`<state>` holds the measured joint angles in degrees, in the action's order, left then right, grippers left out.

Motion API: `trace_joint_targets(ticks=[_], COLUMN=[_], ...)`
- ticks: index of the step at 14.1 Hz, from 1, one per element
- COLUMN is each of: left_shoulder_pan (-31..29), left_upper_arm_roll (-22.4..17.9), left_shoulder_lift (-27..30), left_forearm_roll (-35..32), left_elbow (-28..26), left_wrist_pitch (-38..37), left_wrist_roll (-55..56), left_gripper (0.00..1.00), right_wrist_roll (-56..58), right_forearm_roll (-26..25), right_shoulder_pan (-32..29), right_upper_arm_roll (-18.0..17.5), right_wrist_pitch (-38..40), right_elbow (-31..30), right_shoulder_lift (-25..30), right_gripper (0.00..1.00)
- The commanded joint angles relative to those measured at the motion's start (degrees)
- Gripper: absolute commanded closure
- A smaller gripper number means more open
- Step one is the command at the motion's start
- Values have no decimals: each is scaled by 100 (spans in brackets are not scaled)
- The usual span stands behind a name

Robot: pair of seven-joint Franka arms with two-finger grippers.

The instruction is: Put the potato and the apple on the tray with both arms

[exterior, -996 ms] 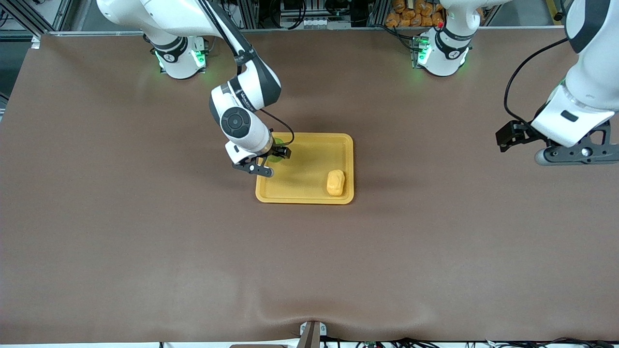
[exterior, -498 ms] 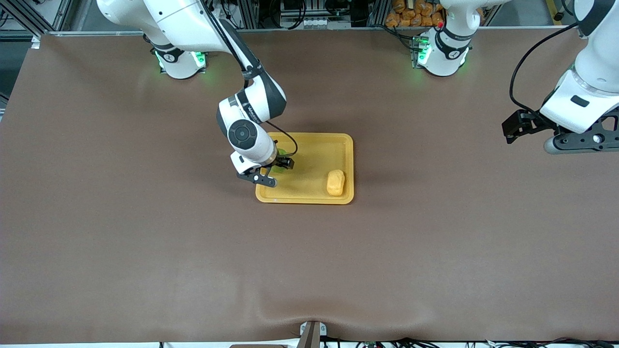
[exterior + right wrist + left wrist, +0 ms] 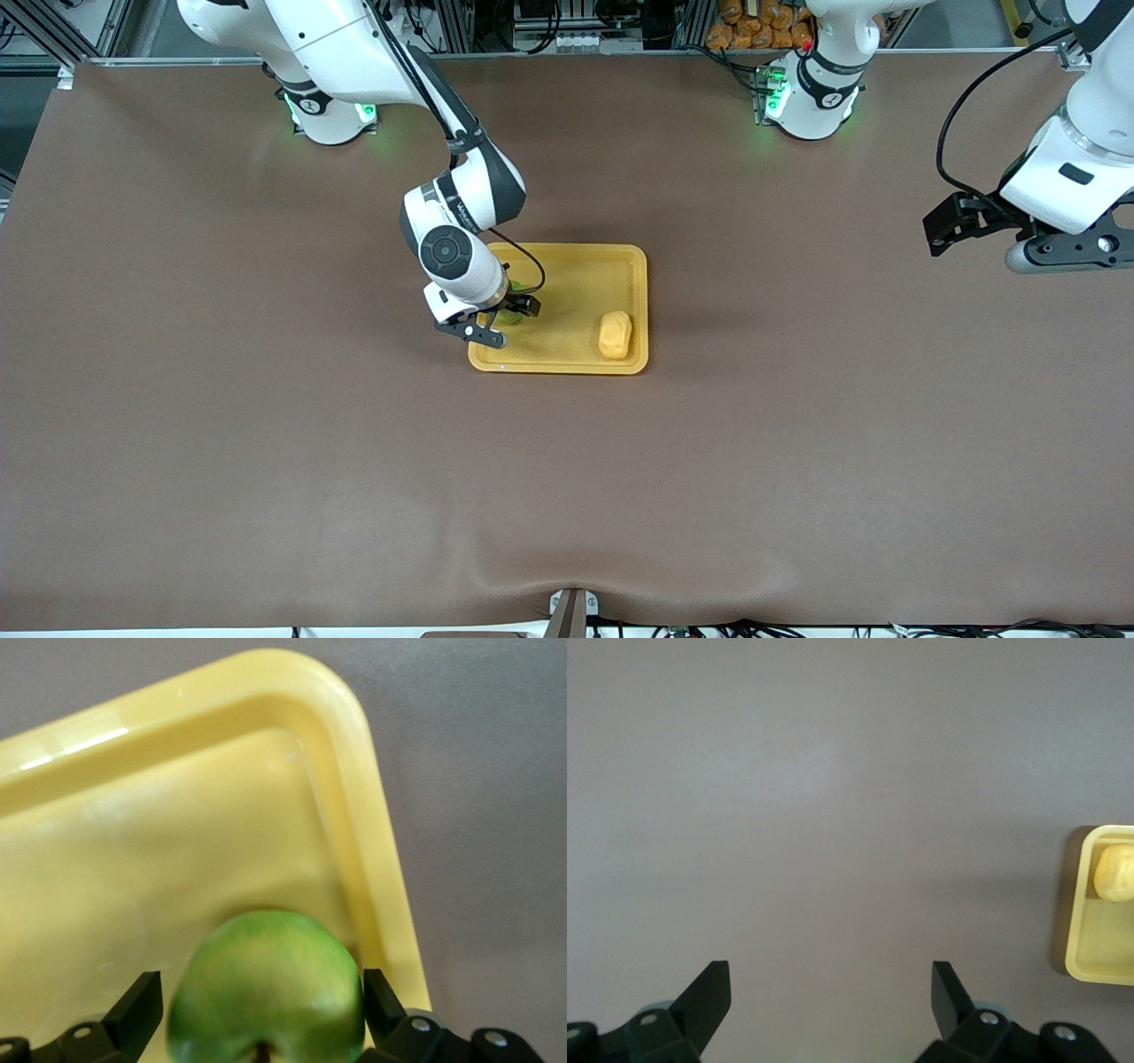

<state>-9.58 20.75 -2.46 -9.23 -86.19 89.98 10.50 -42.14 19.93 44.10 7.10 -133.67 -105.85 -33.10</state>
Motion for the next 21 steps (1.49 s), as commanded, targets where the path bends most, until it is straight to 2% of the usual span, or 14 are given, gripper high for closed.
trace_joint_targets(ticks=[1, 5, 7, 12, 15, 21], left_shoulder_pan=[60, 553, 685, 844, 957, 1345], left_upper_arm_roll=[-219, -940, -1186, -1302, -1372, -1732], left_shoulder_lift=[211, 413, 579, 826, 888, 967], left_forearm_roll=[193, 386, 509, 614, 694, 694], left_elbow=[-73, -161, -301, -495, -504, -504], left_wrist_pitch=[-77, -340, -376, -630, -762, -859], left_wrist_roll=[-135, -460, -557, -584, -584, -584], left_gripper=[0, 0, 0, 0, 0, 0], right_wrist_roll=[-154, -128, -120, -128, -67, -67], right_forearm_roll=[134, 20, -42, -182, -183, -174], right_shoulder_pan=[2, -296, -446, -833, -1008, -1588], right_upper_arm_roll=[19, 72, 72, 116, 370, 380], right_wrist_pitch=[383, 2060, 2563, 3679, 4206, 4814], right_elbow=[441, 1459, 1785, 2848, 3218, 3904], right_shoulder_lift=[-65, -30, 49, 85, 155, 208], right_gripper=[0, 0, 0, 0, 0, 0])
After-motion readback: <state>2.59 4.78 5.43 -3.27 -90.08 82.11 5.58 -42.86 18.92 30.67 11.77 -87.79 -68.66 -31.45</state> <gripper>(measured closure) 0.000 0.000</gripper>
